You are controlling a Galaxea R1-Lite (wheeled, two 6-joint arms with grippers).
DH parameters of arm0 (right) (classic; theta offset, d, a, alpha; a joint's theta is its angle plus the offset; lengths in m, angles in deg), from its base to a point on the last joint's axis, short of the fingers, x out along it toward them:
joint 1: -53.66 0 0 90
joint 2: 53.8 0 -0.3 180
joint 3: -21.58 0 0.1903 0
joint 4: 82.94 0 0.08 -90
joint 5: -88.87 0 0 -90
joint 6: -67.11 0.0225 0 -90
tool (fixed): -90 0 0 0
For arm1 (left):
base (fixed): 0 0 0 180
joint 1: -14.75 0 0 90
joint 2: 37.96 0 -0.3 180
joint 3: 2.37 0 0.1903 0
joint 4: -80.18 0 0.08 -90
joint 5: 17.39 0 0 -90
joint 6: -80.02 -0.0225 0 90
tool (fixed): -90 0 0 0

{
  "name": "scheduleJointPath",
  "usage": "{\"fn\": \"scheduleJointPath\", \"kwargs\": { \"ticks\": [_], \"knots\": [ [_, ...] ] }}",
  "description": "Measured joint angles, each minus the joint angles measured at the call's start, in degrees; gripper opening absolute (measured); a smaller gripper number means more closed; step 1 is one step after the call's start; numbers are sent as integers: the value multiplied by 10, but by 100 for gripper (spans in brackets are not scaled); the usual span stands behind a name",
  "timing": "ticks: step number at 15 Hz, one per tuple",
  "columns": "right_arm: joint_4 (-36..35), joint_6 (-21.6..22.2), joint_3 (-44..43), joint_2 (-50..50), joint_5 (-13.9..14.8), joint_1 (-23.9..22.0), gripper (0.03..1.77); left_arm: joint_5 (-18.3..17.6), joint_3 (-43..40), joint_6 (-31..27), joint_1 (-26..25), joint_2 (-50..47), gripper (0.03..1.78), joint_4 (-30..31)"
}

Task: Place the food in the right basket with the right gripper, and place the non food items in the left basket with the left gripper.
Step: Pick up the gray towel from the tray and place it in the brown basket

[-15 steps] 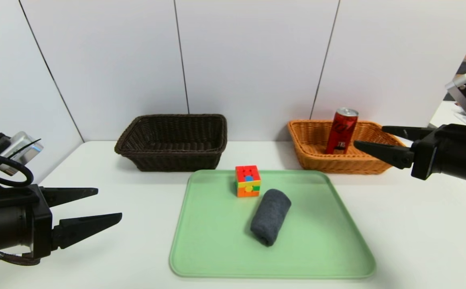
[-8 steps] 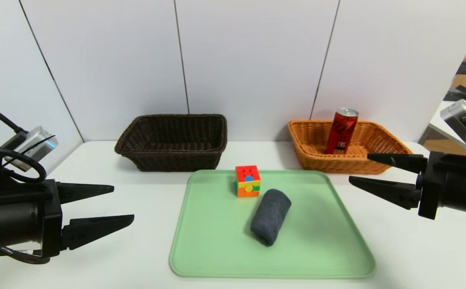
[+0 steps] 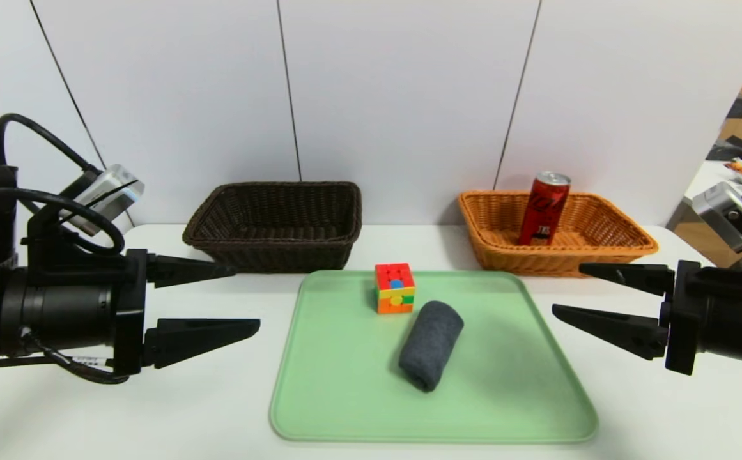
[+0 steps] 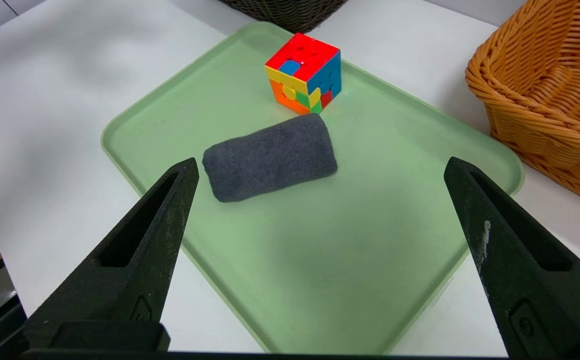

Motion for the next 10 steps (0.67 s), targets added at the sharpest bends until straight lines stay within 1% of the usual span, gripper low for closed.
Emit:
{"fn": "scheduleJointPath", "kwargs": {
  "ticks": [2,5,6,9,10],
  "knots": [
    [-4,0,0,1,0,0,169,9,12,3,27,24,169,15],
    [-3,1,1,-1,2,0,169,39,30,8,77,61,169,16],
    [-2,1,1,-2,2,0,169,57,35,12,102,74,169,16],
    [-5,0,4,-7,3,0,169,144,61,46,174,115,169,18],
    [-5,0,4,-9,2,0,169,162,70,55,188,127,169,18]
  ]
}}
